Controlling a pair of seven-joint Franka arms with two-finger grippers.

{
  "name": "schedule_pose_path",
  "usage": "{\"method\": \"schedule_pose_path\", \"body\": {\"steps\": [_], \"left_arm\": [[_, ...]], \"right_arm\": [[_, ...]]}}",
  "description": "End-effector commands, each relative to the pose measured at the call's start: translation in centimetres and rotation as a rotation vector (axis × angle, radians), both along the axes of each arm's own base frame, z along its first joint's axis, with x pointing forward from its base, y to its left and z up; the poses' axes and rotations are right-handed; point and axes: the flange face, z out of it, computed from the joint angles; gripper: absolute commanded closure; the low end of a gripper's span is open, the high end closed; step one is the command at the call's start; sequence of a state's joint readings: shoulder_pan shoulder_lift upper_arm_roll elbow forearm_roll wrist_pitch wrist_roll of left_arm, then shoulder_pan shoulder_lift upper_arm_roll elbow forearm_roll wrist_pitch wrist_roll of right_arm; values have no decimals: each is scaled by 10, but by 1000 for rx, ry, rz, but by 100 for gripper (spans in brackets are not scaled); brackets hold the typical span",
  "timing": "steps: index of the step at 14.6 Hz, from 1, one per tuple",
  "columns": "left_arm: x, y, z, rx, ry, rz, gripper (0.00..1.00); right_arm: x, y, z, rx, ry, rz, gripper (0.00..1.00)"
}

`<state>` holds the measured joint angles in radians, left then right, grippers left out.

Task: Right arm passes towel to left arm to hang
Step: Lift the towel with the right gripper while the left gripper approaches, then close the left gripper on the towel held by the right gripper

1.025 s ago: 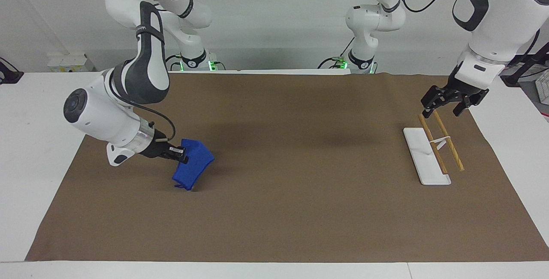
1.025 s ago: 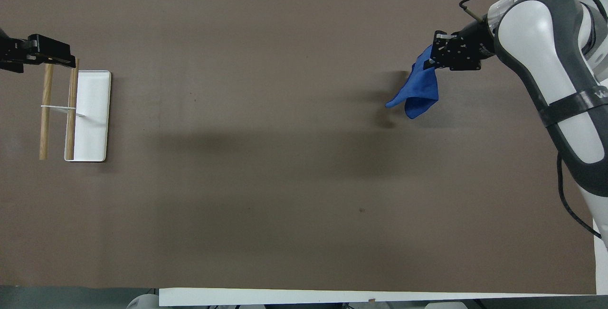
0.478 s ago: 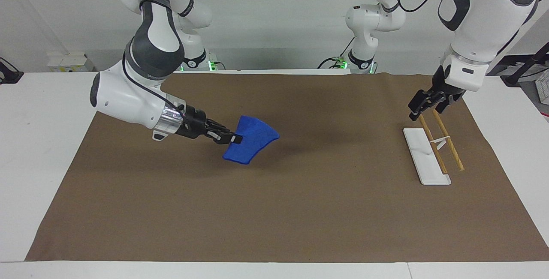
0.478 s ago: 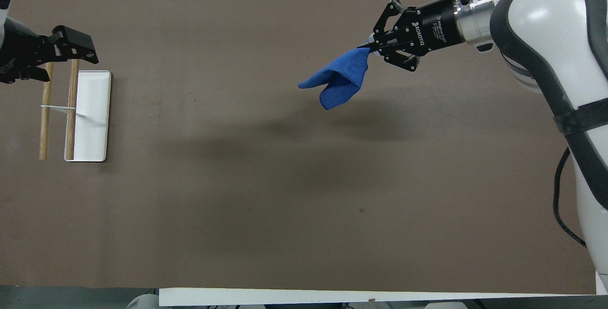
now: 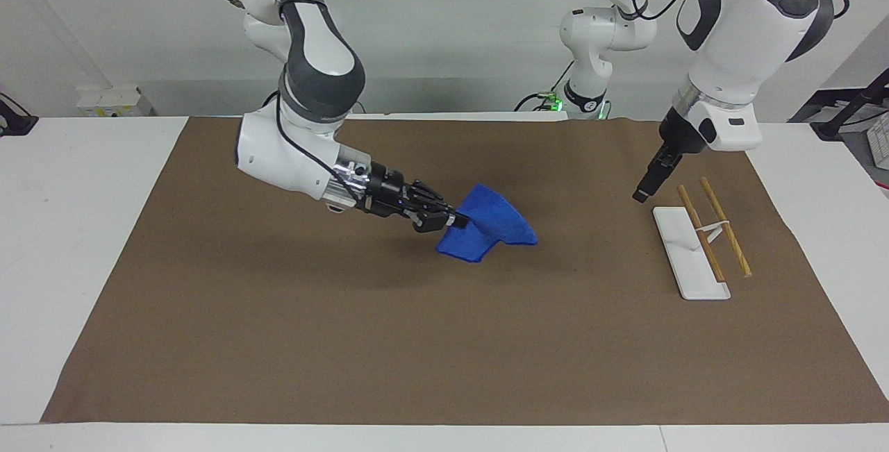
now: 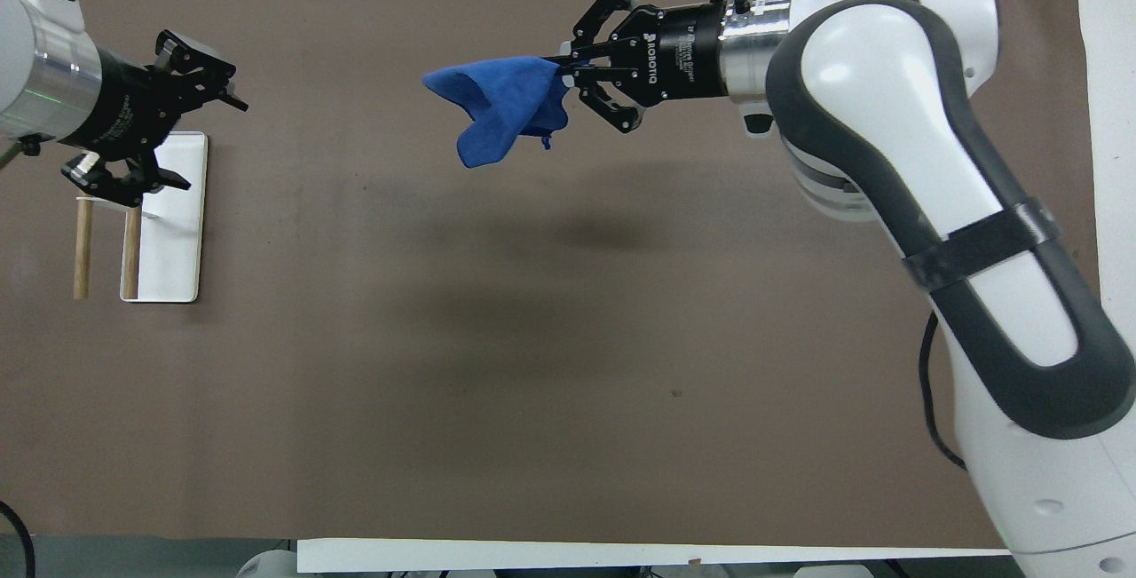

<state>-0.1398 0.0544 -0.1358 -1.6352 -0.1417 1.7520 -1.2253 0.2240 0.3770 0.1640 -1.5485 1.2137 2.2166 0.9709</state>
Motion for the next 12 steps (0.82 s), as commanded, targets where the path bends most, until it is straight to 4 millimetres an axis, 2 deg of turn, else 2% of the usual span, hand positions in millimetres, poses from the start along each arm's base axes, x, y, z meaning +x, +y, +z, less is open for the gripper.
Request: {"method": "schedule_pose_path", "body": {"steps": [1,3,6,8,10,12], "left_arm": [[-7,-19,-7,-64,41,201,3],[-6,-30,-17,-125,66,323,3],[9,-33,-29,-156,26,353,3],[20,-35,-32,-182,-18,368,3],[32,-35,-30,-211,-73,382,3],[41,-45,-23,-232,-104,374,4]], "right_arm": [[-10,7,1,40,35,-77,100],[-12,13,2,44,36,-76,100],[-13,16,3,61,60,-88,100],[-20,31,4,81,68,-89,100],[-28,47,3,76,59,-75,100],[-33,57,2,72,50,-55,100]]}}
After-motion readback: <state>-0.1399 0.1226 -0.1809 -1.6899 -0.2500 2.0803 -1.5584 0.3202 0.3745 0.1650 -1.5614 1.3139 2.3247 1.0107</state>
